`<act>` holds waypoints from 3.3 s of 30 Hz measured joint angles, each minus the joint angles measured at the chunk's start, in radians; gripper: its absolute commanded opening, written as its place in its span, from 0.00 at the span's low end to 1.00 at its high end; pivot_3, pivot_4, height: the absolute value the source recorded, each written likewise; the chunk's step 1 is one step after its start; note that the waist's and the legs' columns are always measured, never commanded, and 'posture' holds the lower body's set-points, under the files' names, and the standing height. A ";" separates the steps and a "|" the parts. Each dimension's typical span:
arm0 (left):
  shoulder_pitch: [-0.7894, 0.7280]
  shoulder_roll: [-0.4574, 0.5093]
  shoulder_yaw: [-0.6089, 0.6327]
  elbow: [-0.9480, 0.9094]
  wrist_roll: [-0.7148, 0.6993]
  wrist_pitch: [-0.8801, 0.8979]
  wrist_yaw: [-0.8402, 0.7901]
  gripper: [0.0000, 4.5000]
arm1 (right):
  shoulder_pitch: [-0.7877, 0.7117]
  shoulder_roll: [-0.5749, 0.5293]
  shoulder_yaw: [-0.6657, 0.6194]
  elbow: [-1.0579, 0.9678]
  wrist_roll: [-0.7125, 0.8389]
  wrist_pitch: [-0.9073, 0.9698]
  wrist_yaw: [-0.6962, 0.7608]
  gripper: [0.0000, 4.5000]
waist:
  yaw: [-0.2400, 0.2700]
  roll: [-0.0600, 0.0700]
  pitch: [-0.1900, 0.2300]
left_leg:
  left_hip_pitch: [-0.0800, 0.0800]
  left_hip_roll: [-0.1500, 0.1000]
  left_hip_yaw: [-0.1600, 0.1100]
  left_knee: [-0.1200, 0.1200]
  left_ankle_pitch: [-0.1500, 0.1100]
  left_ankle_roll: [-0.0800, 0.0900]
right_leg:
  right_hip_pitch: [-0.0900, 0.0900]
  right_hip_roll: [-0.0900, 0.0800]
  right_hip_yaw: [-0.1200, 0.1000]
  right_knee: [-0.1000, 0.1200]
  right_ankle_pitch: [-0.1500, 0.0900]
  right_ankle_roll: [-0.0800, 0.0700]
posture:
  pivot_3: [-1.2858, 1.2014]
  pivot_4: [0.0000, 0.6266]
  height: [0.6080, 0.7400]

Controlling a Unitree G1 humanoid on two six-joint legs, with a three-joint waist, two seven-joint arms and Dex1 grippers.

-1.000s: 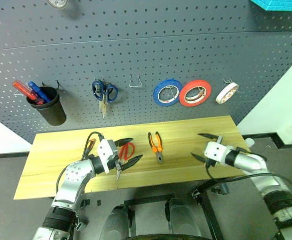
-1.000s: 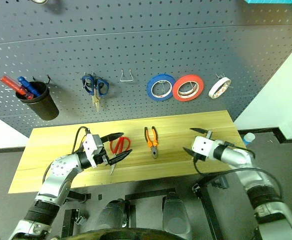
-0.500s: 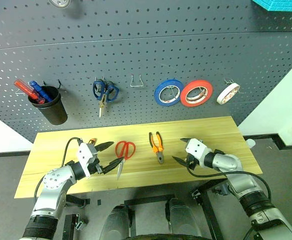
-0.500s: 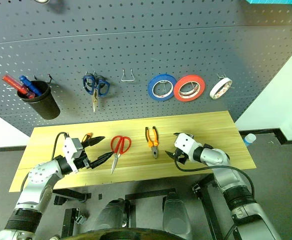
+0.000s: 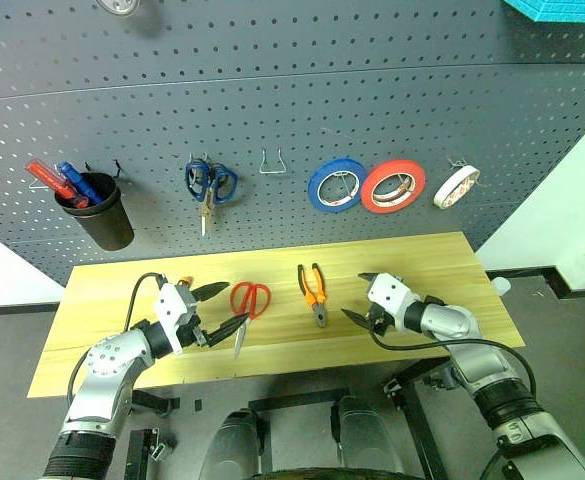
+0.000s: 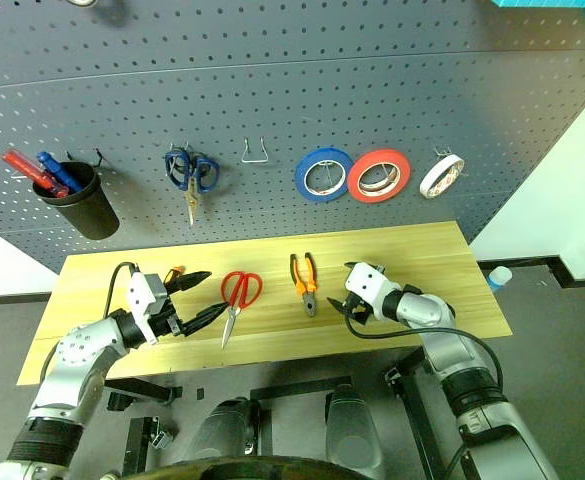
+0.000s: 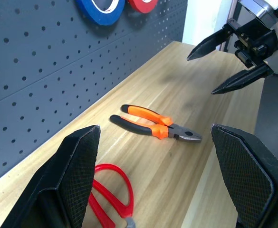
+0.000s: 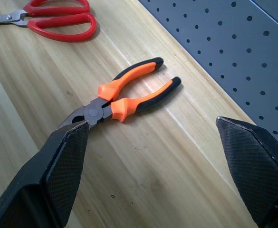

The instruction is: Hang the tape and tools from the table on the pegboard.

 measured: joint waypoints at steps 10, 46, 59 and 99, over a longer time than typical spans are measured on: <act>0.002 0.000 0.000 0.000 0.001 0.000 -0.001 0.87 | 0.000 0.007 0.000 0.000 -0.001 0.016 -0.003 0.99 | 0.000 0.000 0.000 | 0.000 0.000 0.000 0.000 0.000 0.000 | 0.000 0.000 0.000 0.000 0.000 0.000 | 0.48 0.19 0.93; 0.033 0.022 0.043 0.070 -0.014 -0.030 -0.027 0.87 | 0.000 0.010 0.000 0.000 -0.001 0.017 -0.006 0.99 | -0.001 -0.001 0.001 | -0.001 0.000 0.000 -0.001 0.000 0.000 | -0.003 0.000 0.000 0.000 0.000 0.000 | 0.48 0.20 0.93; 0.021 -0.050 0.123 0.143 -0.153 -0.123 -0.158 0.87 | -0.002 0.012 0.000 0.000 -0.002 0.017 -0.006 0.99 | 0.000 -0.001 0.001 | -0.002 0.000 0.000 -0.001 0.000 0.000 | -0.003 0.000 0.000 -0.001 0.000 0.000 | 0.48 0.20 0.93; 0.122 0.094 0.131 0.211 -0.084 -0.097 -0.243 0.87 | -0.416 0.525 -0.074 0.336 -0.001 0.867 -0.466 0.99 | -0.004 -0.001 0.005 | -0.012 0.001 -0.002 -0.004 0.000 0.000 | -0.020 0.001 0.000 0.009 -0.001 -0.007 | 0.49 0.24 0.93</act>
